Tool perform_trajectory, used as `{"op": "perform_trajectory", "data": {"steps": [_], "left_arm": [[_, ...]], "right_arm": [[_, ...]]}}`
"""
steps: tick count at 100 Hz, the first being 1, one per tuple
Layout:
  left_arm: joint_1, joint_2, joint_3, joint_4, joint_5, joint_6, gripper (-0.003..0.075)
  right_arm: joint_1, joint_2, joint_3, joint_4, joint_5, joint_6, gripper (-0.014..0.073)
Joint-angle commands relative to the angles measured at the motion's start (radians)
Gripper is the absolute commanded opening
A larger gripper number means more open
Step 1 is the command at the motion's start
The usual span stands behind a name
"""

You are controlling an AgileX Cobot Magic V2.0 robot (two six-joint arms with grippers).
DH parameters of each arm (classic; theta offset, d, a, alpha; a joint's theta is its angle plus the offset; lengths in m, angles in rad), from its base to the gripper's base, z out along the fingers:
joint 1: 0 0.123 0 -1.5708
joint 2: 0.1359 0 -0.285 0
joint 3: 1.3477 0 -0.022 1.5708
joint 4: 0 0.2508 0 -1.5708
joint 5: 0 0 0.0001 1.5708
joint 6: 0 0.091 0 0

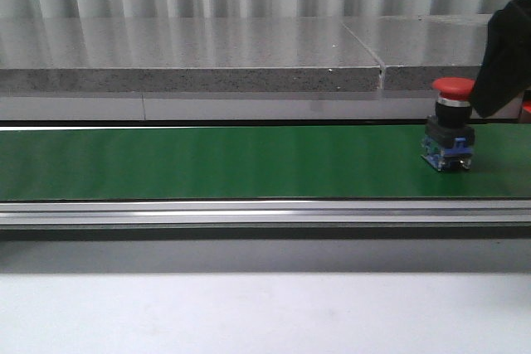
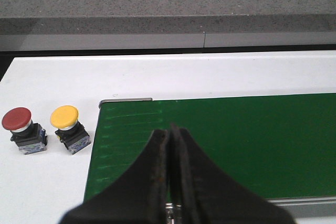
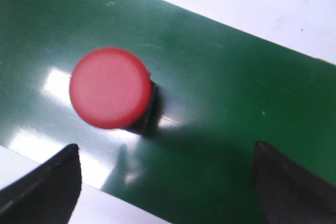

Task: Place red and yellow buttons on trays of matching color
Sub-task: 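Move the right gripper onto the red button at the belt's end and close, then lower the red button into the red tray and open the right gripper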

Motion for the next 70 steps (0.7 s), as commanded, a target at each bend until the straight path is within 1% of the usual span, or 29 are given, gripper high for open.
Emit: {"op": "perform_trajectory", "data": {"steps": [1,16,23,30,31,32,35,37,40,42,47,58,70], "left_arm": [[-0.007,0.0,-0.029,-0.016,-0.073,0.0,-0.002],[-0.007,0.0,-0.029,-0.016,-0.073,0.0,-0.002],[-0.007,0.0,-0.029,-0.016,-0.073,0.0,-0.002],[-0.007,0.0,-0.029,-0.016,-0.073,0.0,-0.002],[-0.007,0.0,-0.029,-0.016,-0.073,0.0,-0.002],[-0.007,0.0,-0.029,-0.016,-0.073,0.0,-0.002],[-0.007,0.0,-0.029,-0.016,-0.073,0.0,-0.002],[-0.007,0.0,-0.029,-0.016,-0.073,0.0,-0.002],[-0.007,0.0,-0.029,-0.016,-0.073,0.0,-0.002],[-0.007,0.0,-0.029,-0.016,-0.073,0.0,-0.002],[-0.007,0.0,-0.029,-0.016,-0.073,0.0,-0.002],[-0.007,0.0,-0.029,-0.016,-0.073,0.0,-0.002],[-0.007,0.0,-0.029,-0.016,-0.073,0.0,-0.002]], "right_arm": [[0.015,0.012,-0.06,0.01,-0.054,-0.014,0.0643],[0.019,0.069,-0.106,0.01,-0.052,-0.013,0.0637],[0.018,0.088,-0.116,0.01,-0.05,-0.013,0.058],[0.018,0.102,-0.122,0.01,-0.038,-0.013,0.0445],[0.018,0.105,-0.122,0.01,-0.036,-0.013,0.0394],[0.018,0.106,-0.122,0.01,-0.036,-0.013,0.0394],[0.018,0.109,-0.123,0.01,-0.028,-0.013,0.0304],[0.018,0.111,-0.124,0.01,-0.023,-0.013,0.0269],[0.018,0.111,-0.124,0.01,-0.018,-0.013,0.0188],[0.016,0.111,-0.126,0.01,-0.014,-0.013,0.0149],[0.012,0.107,-0.131,0.01,-0.004,-0.013,0.009],[-0.023,0.104,-0.179,0.009,0.046,-0.013,0.0077],[-0.107,0.104,-0.266,0.009,0.108,-0.012,0.0077]]}}
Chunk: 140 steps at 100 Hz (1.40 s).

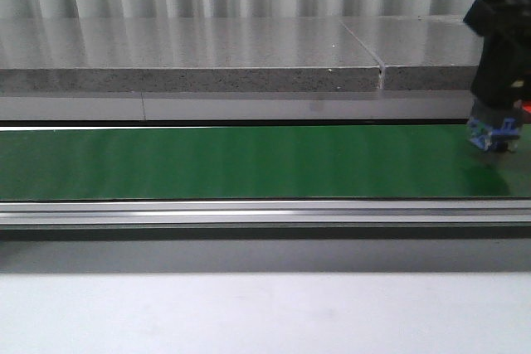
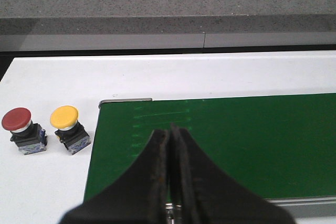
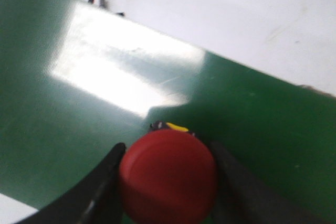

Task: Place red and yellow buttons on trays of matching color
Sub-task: 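Lower the red button into the red tray and open the right gripper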

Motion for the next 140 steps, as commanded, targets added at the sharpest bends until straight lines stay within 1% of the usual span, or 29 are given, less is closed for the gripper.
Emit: {"op": "perform_trajectory", "data": {"steps": [1,14,33,47,69,85,110,140], "left_arm": [[-0.007,0.0,-0.029,-0.016,-0.073,0.0,-0.002],[-0.007,0.0,-0.029,-0.016,-0.073,0.0,-0.002],[-0.007,0.0,-0.029,-0.016,-0.073,0.0,-0.002],[-0.007,0.0,-0.029,-0.016,-0.073,0.0,-0.002],[-0.007,0.0,-0.029,-0.016,-0.073,0.0,-0.002],[-0.007,0.0,-0.029,-0.016,-0.073,0.0,-0.002],[-0.007,0.0,-0.029,-0.016,-0.073,0.0,-0.002],[-0.007,0.0,-0.029,-0.016,-0.073,0.0,-0.002]], "right_arm": [[-0.071,-0.035,-0.095,0.009,0.005,-0.01,0.0077],[-0.193,-0.034,-0.185,0.01,0.021,-0.007,0.0077],[-0.369,0.004,-0.291,0.018,-0.003,-0.006,0.0077],[-0.441,0.081,-0.352,0.028,-0.017,-0.006,0.0077],[-0.463,0.241,-0.428,0.032,-0.058,-0.006,0.0077],[-0.463,0.328,-0.447,0.044,-0.146,-0.006,0.0077],[-0.463,0.401,-0.447,0.043,-0.252,-0.006,0.0077],[-0.463,0.45,-0.447,0.043,-0.289,-0.006,0.0077]]}}
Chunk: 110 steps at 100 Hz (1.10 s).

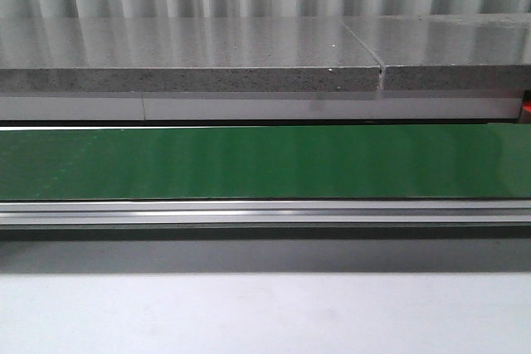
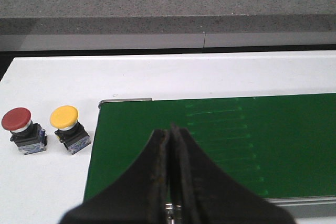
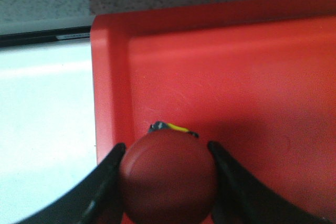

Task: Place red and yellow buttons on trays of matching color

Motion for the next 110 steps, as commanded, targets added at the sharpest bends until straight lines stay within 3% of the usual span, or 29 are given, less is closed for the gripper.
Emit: {"op": "perform_trajectory", "data": {"steps": [1,53,62,79,88,110], "left_arm": [[-0.007,0.0,-0.029,-0.016,-0.073,0.0,-0.002],[-0.007,0.0,-0.029,-0.016,-0.073,0.0,-0.002],[-0.007,0.0,-0.029,-0.016,-0.073,0.0,-0.002],[-0.007,0.0,-0.029,-0.016,-0.073,0.0,-0.002],[-0.007,0.0,-0.029,-0.016,-0.073,0.0,-0.002],[-0.007,0.0,-0.029,-0.016,-0.073,0.0,-0.002]], "right_arm": [[-0.007,-0.046,-0.039,0.015,-0.068,-0.006,0.0077],[-0.021,-0.012,-0.039,0.015,-0.057,-0.006,0.0094],[-0.021,-0.012,-0.039,0.015,-0.05,-0.006,0.0181],[-0.021,-0.013,-0.039,0.015,-0.042,-0.006,0.0449],[-0.021,-0.019,-0.039,0.015,-0.039,-0.006,0.0547],[-0.021,-0.081,-0.039,0.015,-0.024,-0.006,0.058]]}}
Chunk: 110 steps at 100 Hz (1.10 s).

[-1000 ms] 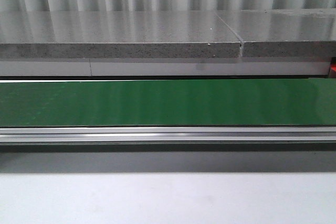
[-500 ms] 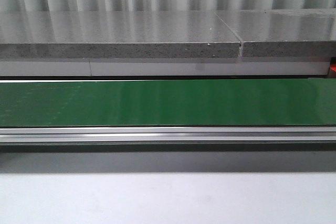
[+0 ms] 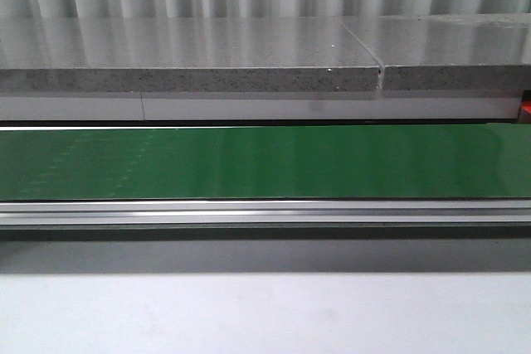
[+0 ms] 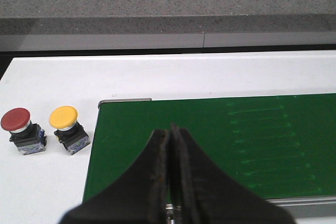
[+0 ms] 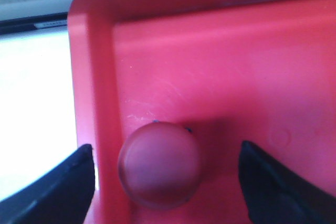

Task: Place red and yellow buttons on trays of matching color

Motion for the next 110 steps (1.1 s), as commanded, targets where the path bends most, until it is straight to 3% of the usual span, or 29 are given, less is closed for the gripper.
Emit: {"op": "perform_trajectory", "data": {"steps": [1,35,65,89,110], "left_arm": [[-0.007,0.0,-0.029,-0.016,-0.073,0.0,-0.002],[-0.007,0.0,-0.029,-0.016,-0.073,0.0,-0.002],[-0.007,0.0,-0.029,-0.016,-0.073,0.0,-0.002],[-0.007,0.0,-0.029,-0.016,-0.073,0.0,-0.002],[-0.007,0.0,-0.029,-0.016,-0.073,0.0,-0.002]], "right_arm": [[-0.006,-0.109,-0.03,0.009,-0.028,-0.007,0.058],[0.022,-0.323,-0.029,0.009,0.031,-0.007,0.058],[0.16,-0.561,-0.004,-0.018,0.096,-0.013,0.058],[0.286,-0.789,0.221,-0.04,0.08,-0.013,0.058],[0.308,-0.988,0.467,-0.04,0.075,-0.012,0.058]]}}
